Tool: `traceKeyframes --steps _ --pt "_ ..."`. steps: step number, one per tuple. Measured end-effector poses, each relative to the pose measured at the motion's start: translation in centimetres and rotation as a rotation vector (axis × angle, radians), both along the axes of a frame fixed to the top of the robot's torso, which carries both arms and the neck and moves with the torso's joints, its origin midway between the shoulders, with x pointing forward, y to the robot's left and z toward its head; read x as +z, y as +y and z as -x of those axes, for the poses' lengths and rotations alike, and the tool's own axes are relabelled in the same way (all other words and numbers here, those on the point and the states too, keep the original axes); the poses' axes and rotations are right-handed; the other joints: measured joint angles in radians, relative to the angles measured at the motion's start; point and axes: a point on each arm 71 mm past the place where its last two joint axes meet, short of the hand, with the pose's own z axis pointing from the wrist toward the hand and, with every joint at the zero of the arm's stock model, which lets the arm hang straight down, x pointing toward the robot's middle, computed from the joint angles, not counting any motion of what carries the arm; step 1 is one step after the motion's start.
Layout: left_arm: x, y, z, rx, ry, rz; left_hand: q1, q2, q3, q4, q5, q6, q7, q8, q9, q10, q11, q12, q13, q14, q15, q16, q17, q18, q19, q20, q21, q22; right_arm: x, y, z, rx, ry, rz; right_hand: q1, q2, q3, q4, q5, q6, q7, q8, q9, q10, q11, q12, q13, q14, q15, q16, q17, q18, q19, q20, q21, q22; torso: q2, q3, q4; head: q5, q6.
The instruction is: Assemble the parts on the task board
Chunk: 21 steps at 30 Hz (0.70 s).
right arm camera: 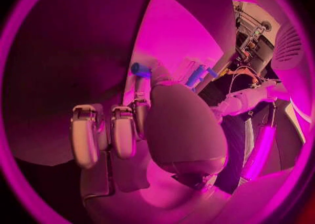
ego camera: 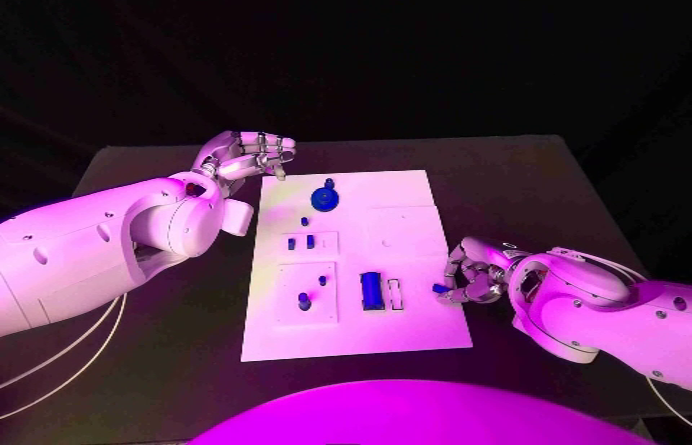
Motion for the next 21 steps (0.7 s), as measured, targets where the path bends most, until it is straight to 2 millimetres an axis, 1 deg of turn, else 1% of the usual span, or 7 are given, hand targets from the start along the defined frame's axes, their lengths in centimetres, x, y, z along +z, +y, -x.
traceKeyframes --steps 6,8,9,11,13,15,21 --pt "0.0 0.0 0.0 0.000 0.000 0.000 0.000 0.000 0.000 0.000 0.000 0.000 0.000 0.000 0.000 0.000 0.000 0.000 0.000 0.000 0.000 0.000 0.000 0.000 0.000 0.000 0.000 0.000 0.0 0.3 0.2 0.004 -0.001 -0.010 0.007 -0.008 0.116 0.088 0.108 0.005 0.004 -0.006 -0.001 0.000 0.000 -0.003 -0.010 0.000 0.000 0.000 0.000 0.000 0.000 0.000 0.003 0.000 0.000 -0.0005 -0.0001 0.000 0.001" --pt "0.0 0.0 0.0 0.000 0.000 0.000 0.000 0.000 0.000 0.000 0.000 0.000 0.000 0.000 0.000 0.000 0.000 0.000 0.000 0.000 0.000 0.000 0.000 0.000 0.000 0.000 0.000 0.000 0.1 0.3 0.3 -0.002 0.000 -0.016 -0.013 -0.031 0.173 0.109 0.138 0.002 0.007 0.004 -0.005 0.000 0.000 -0.004 -0.008 0.000 0.000 0.000 0.000 0.000 0.000 0.000 0.003 0.000 0.000 -0.0005 -0.0001 0.001 0.002" --pt "0.0 0.0 0.0 0.000 0.000 0.000 0.000 0.000 0.000 0.000 0.000 0.000 0.000 0.000 0.000 0.000 0.000 0.000 0.000 0.000 0.000 0.000 0.000 0.000 0.000 0.000 0.000 0.000 0.1 0.3 0.4 -0.006 0.001 -0.020 -0.026 -0.041 0.194 0.108 0.147 0.002 0.008 0.010 -0.074 0.000 0.000 -0.004 -0.007 0.000 0.000 0.000 0.000 0.000 0.000 0.000 0.003 0.000 -0.001 -0.0005 -0.0002 0.001 0.003" --pt "0.0 0.0 0.0 0.000 0.000 0.000 0.000 0.000 0.000 0.000 0.000 0.000 0.000 0.000 0.000 0.000 0.000 0.000 0.000 0.000 0.000 0.000 0.000 0.000 0.000 0.000 0.000 0.000 0.3 0.4 0.4 -0.013 0.005 -0.031 -0.064 -0.049 0.245 0.096 0.165 -0.004 0.004 0.013 -0.139 0.000 0.000 -0.004 -0.006 0.000 0.000 0.000 0.000 0.000 0.000 0.000 0.008 0.000 -0.001 -0.0004 -0.0001 0.001 0.003" --pt "0.0 0.0 0.0 0.000 0.000 0.000 0.000 0.000 0.000 0.000 0.000 0.000 0.000 0.001 0.000 0.000 0.000 0.000 0.000 0.000 0.000 0.000 0.000 0.000 0.000 0.000 0.000 0.000 0.5 0.6 0.5 -0.019 0.013 -0.044 -0.093 -0.056 0.302 0.065 0.183 -0.011 0.006 0.013 -0.143 0.000 0.000 -0.004 -0.006 0.000 0.000 0.000 0.000 0.000 0.000 0.000 0.008 0.000 -0.001 -0.0004 -0.0001 0.001 0.003" --pt "0.0 0.0 0.0 0.000 0.000 0.000 0.000 0.000 0.000 0.000 0.000 0.000 0.000 0.005 0.000 -0.004 0.004 0.000 -0.001 -0.004 0.004 0.004 0.000 0.000 0.000 0.000 0.000 -0.001 0.7 1.0 0.6 -0.025 0.024 -0.063 -0.121 -0.059 0.324 0.068 0.204 -0.013 0.008 0.024 -0.141 0.000 0.000 -0.004 -0.006 0.000 0.000 0.000 0.000 0.000 0.000 0.000 0.008 0.000 -0.001 -0.0004 -0.0001 0.001 0.003" --pt "0.0 -0.1 0.0 -0.002 0.000 0.001 0.000 0.000 0.000 0.000 0.000 0.000 0.000 0.005 0.001 -0.004 0.004 0.000 -0.001 -0.004 0.004 0.004 0.000 0.000 0.000 0.000 0.000 -0.001 1.3 2.7 0.5 -0.031 0.054 -0.129 -0.170 -0.058 0.383 0.058 0.206 -0.018 0.006 0.037 -0.141 0.000 0.000 -0.004 -0.006 0.000 0.000 0.000 0.000 0.000 0.000 0.000 0.008 0.000 0.000 -0.0011 0.0002 -0.002 0.005"
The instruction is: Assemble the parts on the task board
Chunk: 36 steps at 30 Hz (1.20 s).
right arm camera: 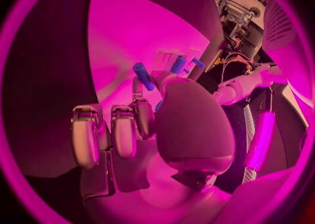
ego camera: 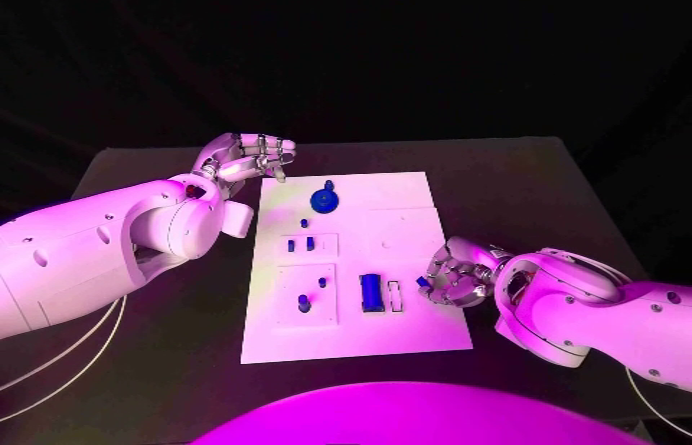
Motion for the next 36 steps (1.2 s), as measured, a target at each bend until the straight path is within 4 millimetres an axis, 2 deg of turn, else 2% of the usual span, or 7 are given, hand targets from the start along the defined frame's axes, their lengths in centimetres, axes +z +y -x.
traceKeyframes --steps 7,10,16,17,23,30,36 --pt "0.0 0.0 0.0 -0.001 0.000 0.000 0.000 0.000 0.000 0.000 0.000 0.000 0.000 0.000 0.000 0.000 0.000 0.005 0.000 0.000 0.000 0.000 0.000 0.000 0.000 0.000 0.000 0.000 -0.2 1.4 0.0 -0.008 0.041 -0.049 -0.063 -0.002 0.063 -0.037 -0.018 -0.003 0.003 0.000 0.010 0.000 0.000 0.000 0.000 0.000 0.000 0.000 0.000 0.000 0.000 0.000 0.000 0.000 0.000 0.0000 0.0006 -0.002 -0.003" --pt "0.0 0.0 0.0 -0.001 0.000 0.001 0.000 0.000 0.000 0.000 0.000 0.000 0.000 0.000 0.000 0.000 0.000 0.006 0.000 0.000 0.000 0.000 0.000 0.000 0.000 0.000 0.000 0.000 -0.4 1.7 -0.1 -0.016 0.057 -0.060 -0.079 -0.006 0.095 -0.069 -0.026 -0.005 0.005 0.000 0.042 0.000 0.000 0.000 0.000 0.000 0.000 0.000 0.000 0.000 0.000 0.000 0.000 0.000 0.001 0.0001 0.0006 -0.002 -0.004" --pt "0.0 -0.1 0.1 -0.002 0.001 0.001 0.000 0.000 0.000 0.000 0.000 0.000 0.000 0.000 0.000 0.000 0.000 0.006 0.000 0.000 0.000 0.000 0.000 0.000 0.000 0.000 0.000 0.000 -0.9 2.7 -0.1 -0.018 0.086 -0.081 -0.102 -0.016 0.104 -0.078 -0.036 -0.006 0.006 0.007 0.054 0.000 0.000 0.000 0.000 0.000 0.000 0.000 0.000 0.000 0.000 0.000 0.000 0.000 0.001 0.0005 -0.0001 -0.001 -0.003" --pt "0.0 -0.1 0.1 -0.003 0.001 0.001 0.000 0.000 0.000 0.000 0.000 0.000 0.000 0.000 0.000 0.000 0.000 0.006 0.000 0.000 0.000 0.000 0.000 0.000 0.000 0.000 0.000 0.000 -1.0 2.8 0.0 -0.019 0.090 -0.082 -0.103 -0.016 0.127 -0.101 -0.038 -0.006 0.006 0.007 0.054 0.000 0.000 0.000 0.000 0.000 0.000 0.000 0.000 0.000 0.000 0.000 0.000 0.000 0.001 0.0006 -0.0001 0.000 -0.003" --pt "0.0 0.0 0.1 -0.002 0.001 0.001 0.000 0.000 0.000 0.000 0.000 0.000 0.000 0.000 0.001 0.000 0.000 0.006 0.000 0.000 0.000 0.000 0.000 0.000 0.000 0.000 0.000 0.000 -1.4 2.9 -0.2 -0.028 0.104 -0.084 -0.152 -0.022 0.140 -0.127 -0.045 -0.006 0.006 0.007 0.054 0.000 0.000 0.001 0.000 0.000 0.000 0.000 0.000 0.000 0.000 0.000 0.000 0.000 0.001 0.0009 -0.0002 0.002 -0.003" --pt "0.0 0.0 0.1 -0.002 0.001 0.001 0.000 0.000 0.000 0.000 0.000 0.000 0.000 0.000 0.001 0.000 0.000 0.006 -0.001 0.000 0.000 0.000 0.000 0.000 0.000 0.000 0.000 0.000 -1.5 3.3 -0.2 -0.024 0.106 -0.089 -0.193 -0.019 0.111 -0.116 -0.110 0.004 -0.004 0.011 0.057 0.000 0.000 0.004 0.000 0.000 0.000 0.000 0.000 0.000 0.000 0.000 0.000 0.000 0.001 0.0012 -0.0006 0.004 -0.003" --pt "0.0 0.0 0.1 -0.002 0.001 0.001 0.000 0.000 0.000 0.000 0.000 0.000 0.000 0.000 0.001 0.000 0.000 0.006 -0.001 0.000 0.000 0.000 0.000 0.000 0.000 0.000 0.000 0.000 -1.5 3.5 -0.2 -0.025 0.105 -0.092 -0.210 -0.018 0.102 -0.109 -0.126 0.008 -0.008 0.007 0.057 0.000 0.000 0.008 0.000 0.000 0.001 0.000 0.000 0.000 0.000 0.000 0.000 0.000 0.001 0.0012 -0.0007 0.006 -0.004"
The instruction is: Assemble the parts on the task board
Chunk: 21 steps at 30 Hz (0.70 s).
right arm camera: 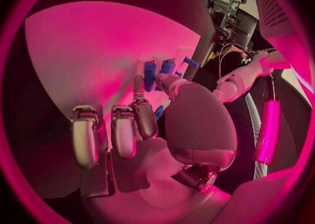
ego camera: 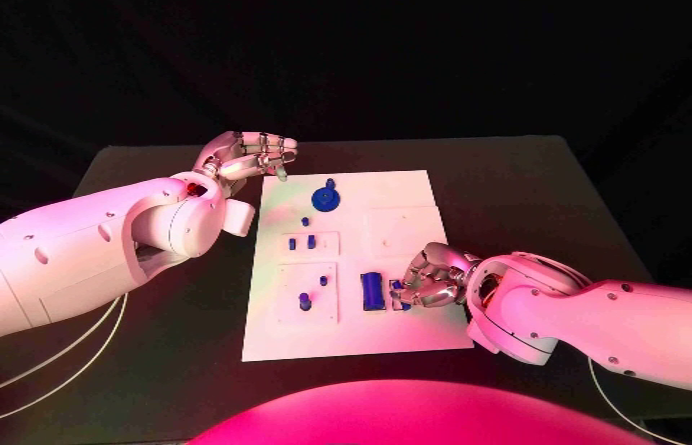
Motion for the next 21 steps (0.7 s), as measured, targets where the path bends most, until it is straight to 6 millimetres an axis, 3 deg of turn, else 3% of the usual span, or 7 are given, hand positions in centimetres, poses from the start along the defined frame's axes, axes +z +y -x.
traceKeyframes --steps 14,21 --pt "0.00 0.00 0.02 -0.001 0.001 0.000 0.000 0.000 0.000 0.000 0.000 0.000 0.000 0.000 0.000 0.000 0.000 0.000 0.000 -0.004 -0.004 0.000 0.000 0.000 0.000 0.000 0.000 0.000 -0.31 -0.01 -0.47 -0.006 -0.002 0.009 -0.024 0.000 -0.034 0.017 0.012 0.003 0.005 0.000 -0.001 0.000 0.000 0.002 0.000 0.000 0.000 0.000 0.001 0.000 0.000 0.000 0.000 0.000 0.000 -0.0002 0.0002 0.002 -0.001" --pt "0.00 -0.02 0.03 -0.003 0.002 0.000 0.000 0.000 0.000 0.000 0.000 0.000 0.000 0.000 0.000 0.000 0.000 0.000 0.000 -0.004 -0.004 0.000 0.000 0.000 0.000 0.000 0.000 0.000 -0.41 0.21 -0.62 -0.004 -0.003 0.012 -0.037 -0.006 -0.062 0.026 -0.014 0.003 0.005 -0.006 0.000 0.000 0.000 0.002 0.000 0.000 0.000 0.000 0.001 0.000 0.000 0.000 0.000 0.000 0.000 -0.0002 0.0004 0.001 -0.002"
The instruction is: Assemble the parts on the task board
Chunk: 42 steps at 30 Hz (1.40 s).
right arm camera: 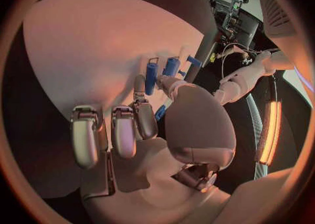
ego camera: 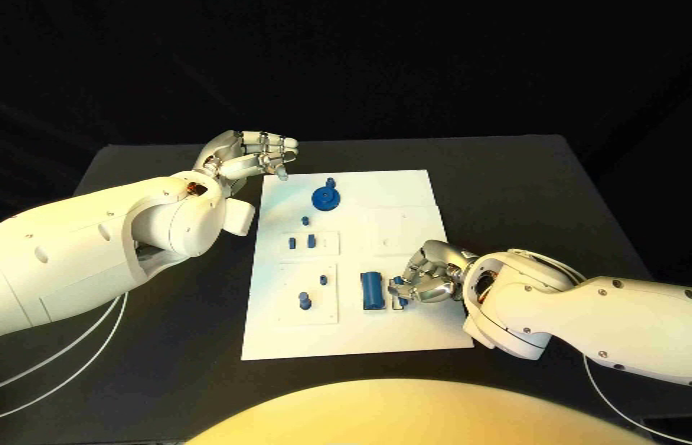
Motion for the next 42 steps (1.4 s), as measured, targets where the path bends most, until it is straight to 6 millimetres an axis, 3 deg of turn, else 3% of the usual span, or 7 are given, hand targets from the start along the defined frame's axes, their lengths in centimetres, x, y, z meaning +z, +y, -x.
traceKeyframes --steps 7,25,33,38,42 --pt "0.00 -0.02 0.00 -0.001 0.000 0.000 0.000 0.000 0.000 0.000 0.000 0.000 0.000 0.000 0.000 -0.007 0.000 0.000 -0.001 -0.002 0.002 0.000 0.000 0.000 0.000 0.000 0.000 0.000 -0.01 0.17 0.00 0.004 0.000 -0.001 -0.010 -0.010 -0.034 0.009 0.014 0.000 0.000 0.000 -0.002 0.000 0.000 0.000 0.000 0.000 0.000 0.000 0.000 0.000 0.000 0.000 0.000 0.001 0.000 0.0000 -0.0002 0.001 -0.002" --pt "-0.01 0.02 0.00 -0.002 0.001 0.000 -0.005 0.005 -0.003 0.003 0.000 -0.004 -0.004 0.000 0.001 -0.007 0.000 0.005 -0.002 -0.004 0.004 0.004 0.000 0.000 -0.004 0.004 -0.005 -0.002 0.18 0.00 0.39 0.005 0.003 -0.005 -0.015 -0.005 -0.046 0.009 0.020 0.000 0.000 -0.004 -0.003 0.000 0.000 0.000 0.000 0.000 0.000 0.000 0.000 0.000 0.000 0.000 0.000 0.001 -0.001 0.0006 -0.0009 0.004 -0.004" --pt "-0.01 0.04 0.00 -0.001 0.002 0.000 -0.005 0.005 -0.003 0.003 0.000 -0.004 -0.004 0.000 0.001 -0.007 0.000 0.005 -0.002 -0.004 0.004 0.004 0.000 0.000 -0.004 0.004 -0.005 -0.002 0.29 -0.14 0.59 0.006 0.001 -0.005 0.029 0.039 -0.041 -0.001 0.035 0.002 -0.002 -0.004 -0.001 0.000 0.000 0.010 0.000 0.000 0.000 0.000 0.000 0.000 0.000 0.000 0.000 0.000 -0.001 0.0007 -0.0011 0.004 -0.005" --pt "-0.01 0.04 0.00 -0.002 0.002 0.000 -0.005 0.005 -0.003 0.003 0.000 -0.004 -0.004 0.000 0.001 -0.011 0.003 0.005 -0.003 -0.004 0.004 0.004 0.000 0.000 -0.004 0.004 -0.005 -0.002 0.33 -0.16 0.65 0.007 0.000 -0.005 0.031 0.041 -0.041 -0.001 0.035 0.003 -0.003 -0.004 0.000 0.000 0.000 0.010 0.000 0.000 0.000 0.000 0.000 0.000 0.000 0.000 0.000 0.000 -0.001 0.0006 -0.0010 0.004 -0.005" --pt "-0.02 0.05 0.00 -0.002 0.003 0.000 -0.005 0.005 -0.003 0.003 0.000 -0.004 -0.004 0.000 0.002 -0.011 0.003 0.005 -0.003 -0.004 0.004 0.004 0.000 0.000 -0.004 0.004 -0.005 -0.003 0.34 -0.15 0.68 0.009 -0.001 -0.005 0.050 0.060 -0.028 -0.013 0.029 0.006 -0.006 -0.004 0.000 0.000 0.000 0.015 0.000 0.000 0.000 0.000 -0.001 0.000 0.000 0.000 0.000 0.000 -0.001 0.0005 -0.0007 0.004 -0.005"
